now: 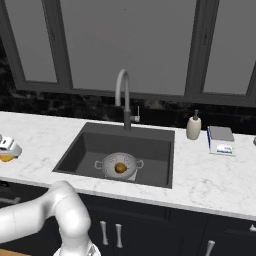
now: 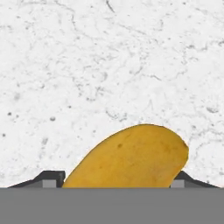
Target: Put the colander in the sink, put the pear, mango in the colander, and turn on the sink faucet and pour water over the colander.
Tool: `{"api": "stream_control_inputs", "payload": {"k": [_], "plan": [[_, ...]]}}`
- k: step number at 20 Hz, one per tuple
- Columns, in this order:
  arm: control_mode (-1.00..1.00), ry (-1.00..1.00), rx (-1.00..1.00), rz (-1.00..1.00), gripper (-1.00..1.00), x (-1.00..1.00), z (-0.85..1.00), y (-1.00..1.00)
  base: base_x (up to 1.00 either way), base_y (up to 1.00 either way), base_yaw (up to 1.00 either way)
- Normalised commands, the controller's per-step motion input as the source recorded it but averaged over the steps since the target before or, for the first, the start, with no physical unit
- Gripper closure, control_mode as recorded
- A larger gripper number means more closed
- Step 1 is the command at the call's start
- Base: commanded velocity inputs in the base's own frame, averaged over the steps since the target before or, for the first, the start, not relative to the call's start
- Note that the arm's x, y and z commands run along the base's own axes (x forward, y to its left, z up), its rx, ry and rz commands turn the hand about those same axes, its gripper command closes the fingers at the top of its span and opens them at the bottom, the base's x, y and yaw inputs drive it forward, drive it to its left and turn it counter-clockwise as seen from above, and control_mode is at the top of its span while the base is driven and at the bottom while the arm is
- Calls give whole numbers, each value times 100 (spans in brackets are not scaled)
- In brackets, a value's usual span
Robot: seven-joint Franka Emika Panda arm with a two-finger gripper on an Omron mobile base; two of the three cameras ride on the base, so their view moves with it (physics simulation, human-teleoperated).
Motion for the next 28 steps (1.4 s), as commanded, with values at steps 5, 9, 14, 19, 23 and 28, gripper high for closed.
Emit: {"api": "stream_control_inputs", "payload": {"k": [5, 9, 14, 19, 23, 28], "plan": [[-100, -4, 10, -33, 100, -27, 40, -100, 0, 0, 0], [-100, -14, 16, -31, 100, -26, 73, -100, 0, 0, 0], [-100, -24, 19, -25, 100, -18, 80, -100, 0, 0, 0], [-100, -12, 20, -29, 100, -8, 87, -100, 0, 0, 0], [-100, 0, 21, -31, 100, 0, 87, -100, 0, 0, 0], [-100, 8, 15, -30, 100, 2, 51, -100, 0, 0, 0]]}}
